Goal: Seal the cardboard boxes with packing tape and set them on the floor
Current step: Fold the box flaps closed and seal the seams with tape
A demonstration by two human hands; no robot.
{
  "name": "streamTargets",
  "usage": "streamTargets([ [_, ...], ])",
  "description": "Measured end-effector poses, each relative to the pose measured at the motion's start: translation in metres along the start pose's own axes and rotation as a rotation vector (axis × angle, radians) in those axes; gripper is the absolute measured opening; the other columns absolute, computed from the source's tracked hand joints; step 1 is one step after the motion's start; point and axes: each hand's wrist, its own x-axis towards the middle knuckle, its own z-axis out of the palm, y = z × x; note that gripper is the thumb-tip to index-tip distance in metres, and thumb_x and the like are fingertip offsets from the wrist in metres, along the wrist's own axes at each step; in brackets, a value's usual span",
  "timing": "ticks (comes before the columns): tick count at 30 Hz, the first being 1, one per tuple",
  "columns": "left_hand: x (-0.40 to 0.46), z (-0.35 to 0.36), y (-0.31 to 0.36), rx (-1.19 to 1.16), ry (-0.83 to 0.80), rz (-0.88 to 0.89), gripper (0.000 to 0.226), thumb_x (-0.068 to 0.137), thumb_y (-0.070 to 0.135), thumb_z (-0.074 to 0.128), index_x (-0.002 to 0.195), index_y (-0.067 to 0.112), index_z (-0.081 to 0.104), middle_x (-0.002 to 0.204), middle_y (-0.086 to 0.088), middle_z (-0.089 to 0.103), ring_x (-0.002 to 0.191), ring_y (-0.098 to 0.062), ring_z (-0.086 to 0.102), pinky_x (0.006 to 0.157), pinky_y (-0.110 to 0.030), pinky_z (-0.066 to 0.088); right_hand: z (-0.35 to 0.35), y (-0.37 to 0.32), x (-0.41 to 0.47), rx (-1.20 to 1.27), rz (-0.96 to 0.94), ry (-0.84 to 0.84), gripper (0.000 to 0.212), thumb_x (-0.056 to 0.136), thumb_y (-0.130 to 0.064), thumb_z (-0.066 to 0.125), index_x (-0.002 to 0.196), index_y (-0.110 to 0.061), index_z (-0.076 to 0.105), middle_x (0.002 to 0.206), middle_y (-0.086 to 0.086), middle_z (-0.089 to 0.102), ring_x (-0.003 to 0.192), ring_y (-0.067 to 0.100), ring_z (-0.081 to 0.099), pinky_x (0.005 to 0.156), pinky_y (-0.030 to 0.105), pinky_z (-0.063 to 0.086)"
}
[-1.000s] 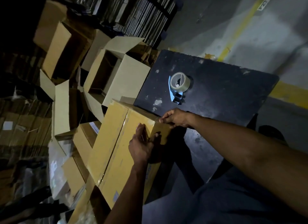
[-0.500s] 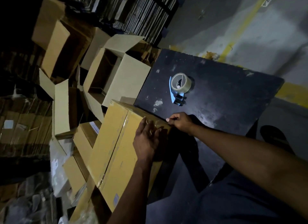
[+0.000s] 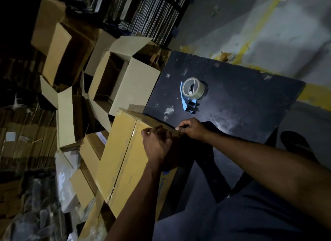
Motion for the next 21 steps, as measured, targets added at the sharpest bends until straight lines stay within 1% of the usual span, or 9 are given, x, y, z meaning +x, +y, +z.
streamTargets([
  [2, 0.005, 0.001, 0.011, -0.041, 0.010, -0.090, 0.030, 0.080, 0.036, 0.059, 0.093, 0.015, 0.076, 0.090, -0.008, 0.075, 0.109, -0.036, 0.050, 0.087, -0.040, 0.046, -0.003, -0.004, -0.001, -0.016, 0.008, -0.002, 0.009, 0.089, -0.020, 0.079, 0.084, -0.012, 0.076, 0.077, -0.009, 0.072, 0.069, -0.007, 0.062, 0.071, 0.014, 0.048],
  [4, 0.007, -0.001, 0.020, -0.169, 0.027, -0.182, 0.051, 0.076, 0.026, 0.062, 0.126, 0.016, 0.063, 0.087, -0.003, 0.067, 0.104, -0.033, 0.048, 0.084, -0.034, 0.036, -0.005, -0.008, -0.002, -0.045, 0.018, -0.004, 0.010, 0.088, -0.018, 0.080, 0.095, -0.011, 0.077, 0.089, -0.004, 0.076, 0.080, -0.001, 0.066, 0.079, 0.019, 0.051],
  [6, 0.007, -0.003, 0.030, -0.302, 0.063, -0.295, 0.095, 0.075, 0.015, 0.067, 0.161, 0.018, 0.027, 0.100, -0.004, 0.061, 0.109, -0.035, 0.043, 0.084, -0.033, 0.033, -0.005, -0.014, -0.006, -0.101, 0.001, -0.007, 0.017, 0.088, -0.017, 0.078, 0.105, -0.012, 0.077, 0.102, 0.002, 0.077, 0.091, 0.012, 0.069, 0.087, 0.028, 0.053],
  [8, 0.009, -0.005, 0.037, -0.319, 0.119, -0.392, 0.111, 0.072, 0.008, 0.071, 0.165, 0.027, 0.013, 0.140, -0.021, 0.045, 0.122, -0.049, 0.043, 0.097, -0.043, 0.043, -0.002, -0.019, -0.010, -0.154, -0.073, -0.006, 0.024, 0.090, -0.008, 0.071, 0.112, -0.015, 0.075, 0.111, 0.003, 0.075, 0.099, 0.017, 0.068, 0.091, 0.032, 0.054],
  [10, 0.013, -0.008, 0.036, -0.365, 0.154, -0.452, 0.108, 0.073, 0.012, 0.070, 0.164, 0.032, 0.017, 0.156, -0.025, 0.025, 0.119, -0.051, 0.050, 0.100, -0.048, 0.049, 0.001, -0.022, -0.017, -0.178, -0.154, -0.018, 0.043, 0.086, 0.000, 0.062, 0.125, -0.016, 0.071, 0.123, 0.005, 0.071, 0.112, 0.020, 0.065, 0.099, 0.034, 0.052],
  [14, 0.014, -0.016, 0.001, -0.393, 0.159, -0.466, 0.063, 0.085, 0.031, 0.053, 0.147, 0.019, 0.058, 0.127, -0.013, 0.070, 0.113, -0.029, 0.068, 0.094, -0.034, 0.052, 0.016, -0.004, -0.038, -0.328, -0.371, -0.195, 0.085, 0.069, -0.004, 0.047, 0.154, -0.009, 0.043, 0.156, 0.012, 0.046, 0.144, 0.024, 0.041, 0.118, 0.032, 0.030],
  [16, 0.004, -0.022, -0.017, -0.396, 0.150, -0.393, 0.039, 0.096, 0.024, 0.053, 0.129, 0.015, 0.072, 0.110, -0.006, 0.077, 0.098, -0.015, 0.074, 0.082, -0.025, 0.055, 0.018, 0.004, -0.046, -0.448, -0.305, -0.247, 0.091, 0.072, -0.005, 0.050, 0.160, -0.011, 0.027, 0.164, 0.009, 0.033, 0.152, 0.024, 0.030, 0.122, 0.031, 0.021],
  [19, -0.021, -0.017, -0.032, -0.424, 0.090, -0.170, 0.041, 0.103, 0.036, 0.054, 0.135, 0.014, 0.068, 0.133, -0.008, 0.070, 0.127, -0.022, 0.064, 0.103, -0.034, 0.052, 0.008, 0.017, -0.045, -0.574, -0.184, -0.241, 0.091, 0.079, -0.005, 0.061, 0.162, -0.012, 0.022, 0.162, 0.012, 0.035, 0.149, 0.028, 0.033, 0.119, 0.027, 0.024],
  [21, -0.038, -0.006, -0.036, -0.349, 0.066, -0.062, 0.052, 0.104, 0.043, 0.054, 0.145, 0.012, 0.060, 0.154, -0.005, 0.054, 0.147, -0.019, 0.045, 0.118, -0.039, 0.040, 0.002, 0.020, -0.043, -0.587, -0.255, -0.214, 0.094, 0.078, -0.009, 0.062, 0.162, -0.014, 0.020, 0.166, 0.008, 0.028, 0.152, 0.024, 0.029, 0.123, 0.028, 0.022],
])
